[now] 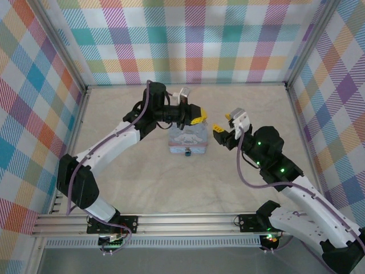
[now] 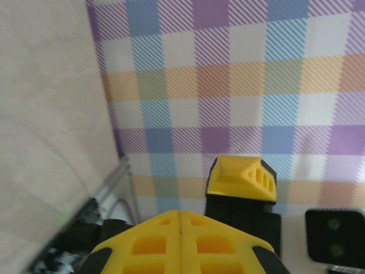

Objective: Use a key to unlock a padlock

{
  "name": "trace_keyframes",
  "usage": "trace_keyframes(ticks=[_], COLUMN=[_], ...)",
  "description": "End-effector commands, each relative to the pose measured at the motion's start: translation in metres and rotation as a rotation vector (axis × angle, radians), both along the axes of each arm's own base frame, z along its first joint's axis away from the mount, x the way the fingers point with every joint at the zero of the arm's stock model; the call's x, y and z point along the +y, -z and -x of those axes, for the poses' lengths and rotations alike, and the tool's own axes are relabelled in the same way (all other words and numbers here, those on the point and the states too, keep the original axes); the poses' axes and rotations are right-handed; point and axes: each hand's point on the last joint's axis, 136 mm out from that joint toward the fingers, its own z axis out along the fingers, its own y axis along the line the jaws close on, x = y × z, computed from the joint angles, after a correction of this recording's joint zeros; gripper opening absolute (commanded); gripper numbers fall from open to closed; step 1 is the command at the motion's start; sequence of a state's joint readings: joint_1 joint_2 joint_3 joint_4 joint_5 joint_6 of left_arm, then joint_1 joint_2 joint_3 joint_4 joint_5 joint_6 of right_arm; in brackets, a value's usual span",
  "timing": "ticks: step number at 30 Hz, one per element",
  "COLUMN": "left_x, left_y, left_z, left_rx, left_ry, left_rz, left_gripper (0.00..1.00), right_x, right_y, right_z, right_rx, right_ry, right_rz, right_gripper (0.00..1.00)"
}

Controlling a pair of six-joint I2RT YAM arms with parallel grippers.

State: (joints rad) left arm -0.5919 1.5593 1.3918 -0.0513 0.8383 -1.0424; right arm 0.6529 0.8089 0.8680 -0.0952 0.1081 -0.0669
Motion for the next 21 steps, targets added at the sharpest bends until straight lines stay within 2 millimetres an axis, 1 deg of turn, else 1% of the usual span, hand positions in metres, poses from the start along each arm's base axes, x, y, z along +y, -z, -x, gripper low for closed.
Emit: trace_keyframes(ticks=[1,2,3,5,6,7,9,10,12,14,16,19,21], left_x=[0.023,0.026,0.030,0.036,0.039,0.041,0.042,0.042,0.041,0.041,0.041,0.037,0.033], left_y=[-0.006,-0.005,-0.003,-0.002,0.001,-0.001,-0.007,-0.009,-0.015,-0.021,-0.025,-0.030,-0.033], left_z=[-0.004,-0.006,-0.010,-0.012,-0.012,-0.012,-0.008,-0.006,0.001,0.006,0.011,0.019,0.026], left_rx=[-0.204,-0.238,-0.262,-0.312,-0.320,-0.338,-0.393,-0.409,-0.446,-0.473,-0.489,-0.503,-0.517], left_ry=[-0.081,-0.103,-0.130,-0.168,-0.187,-0.197,-0.207,-0.208,-0.199,-0.198,-0.193,-0.172,-0.154], left_rz=[-0.127,-0.146,-0.165,-0.177,-0.184,-0.174,-0.154,-0.149,-0.118,-0.101,-0.089,-0.067,-0.055], left_gripper=[0.00,0.00,0.00,0.00,0.00,0.00,0.00,0.00,0.00,0.00,0.00,0.00,0.00], right_x=[-0.005,0.000,0.006,0.019,0.025,0.029,0.040,0.045,0.055,0.062,0.064,0.066,0.067], right_y=[0.008,0.014,0.018,0.018,0.019,0.019,0.011,0.010,0.004,0.001,0.001,-0.001,-0.002], right_z=[-0.002,-0.003,-0.002,0.000,0.001,0.001,0.005,0.007,0.012,0.016,0.016,0.015,0.015], right_rx=[0.297,0.356,0.403,0.461,0.486,0.504,0.515,0.523,0.536,0.545,0.552,0.541,0.541], right_ry=[0.082,0.072,0.043,-0.035,-0.071,-0.104,-0.213,-0.253,-0.335,-0.397,-0.415,-0.432,-0.442], right_rz=[-0.205,-0.247,-0.295,-0.406,-0.468,-0.518,-0.608,-0.624,-0.652,-0.668,-0.681,-0.710,-0.710], right_gripper=[0.59,0.59,0.55,0.50,0.48,0.46,0.44,0.43,0.44,0.49,0.53,0.53,0.50])
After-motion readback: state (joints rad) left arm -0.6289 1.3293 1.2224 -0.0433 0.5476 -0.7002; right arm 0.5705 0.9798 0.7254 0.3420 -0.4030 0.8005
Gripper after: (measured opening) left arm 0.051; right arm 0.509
